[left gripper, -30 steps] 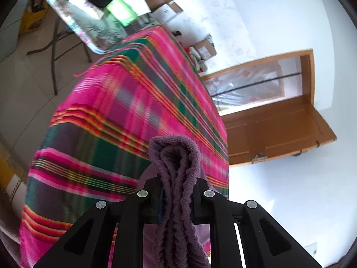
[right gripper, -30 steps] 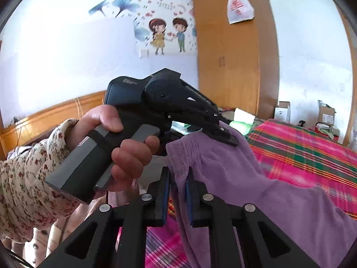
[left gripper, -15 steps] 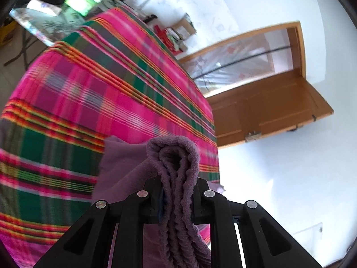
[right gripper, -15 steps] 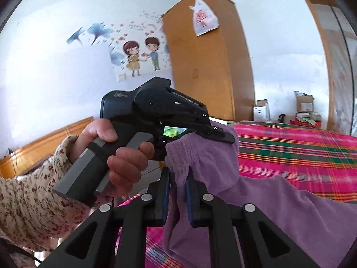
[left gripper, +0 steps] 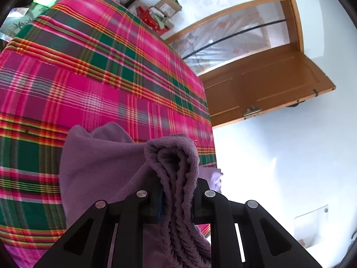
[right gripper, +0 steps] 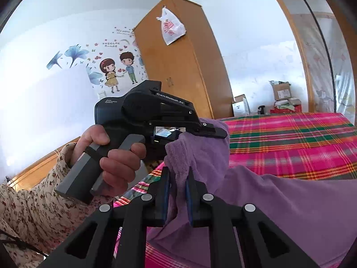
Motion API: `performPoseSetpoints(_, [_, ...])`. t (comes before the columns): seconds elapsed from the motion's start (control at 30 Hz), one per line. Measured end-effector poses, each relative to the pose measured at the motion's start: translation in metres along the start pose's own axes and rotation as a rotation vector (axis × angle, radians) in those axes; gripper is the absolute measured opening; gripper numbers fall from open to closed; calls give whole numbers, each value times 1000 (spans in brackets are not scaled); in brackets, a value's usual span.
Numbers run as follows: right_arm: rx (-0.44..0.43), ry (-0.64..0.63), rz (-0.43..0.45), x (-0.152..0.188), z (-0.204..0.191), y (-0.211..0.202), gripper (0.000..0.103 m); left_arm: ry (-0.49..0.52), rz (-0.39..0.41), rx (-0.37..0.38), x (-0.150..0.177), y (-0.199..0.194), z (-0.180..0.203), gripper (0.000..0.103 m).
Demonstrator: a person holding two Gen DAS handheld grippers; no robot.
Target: Fold clothes
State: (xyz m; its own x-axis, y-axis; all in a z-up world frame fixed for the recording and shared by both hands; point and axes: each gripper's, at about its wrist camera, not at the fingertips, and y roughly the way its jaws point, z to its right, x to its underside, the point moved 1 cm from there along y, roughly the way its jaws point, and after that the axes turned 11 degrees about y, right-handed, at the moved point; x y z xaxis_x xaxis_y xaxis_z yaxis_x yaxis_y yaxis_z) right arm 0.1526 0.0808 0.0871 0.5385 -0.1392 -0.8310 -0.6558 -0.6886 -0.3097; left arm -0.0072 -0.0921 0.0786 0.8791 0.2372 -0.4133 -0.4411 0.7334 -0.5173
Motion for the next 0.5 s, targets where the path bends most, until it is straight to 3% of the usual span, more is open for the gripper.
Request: performPoseSetpoints(0.5, [79, 83, -13, 7, 53, -26, 13, 16, -135, -31, 4, 74, 17, 18])
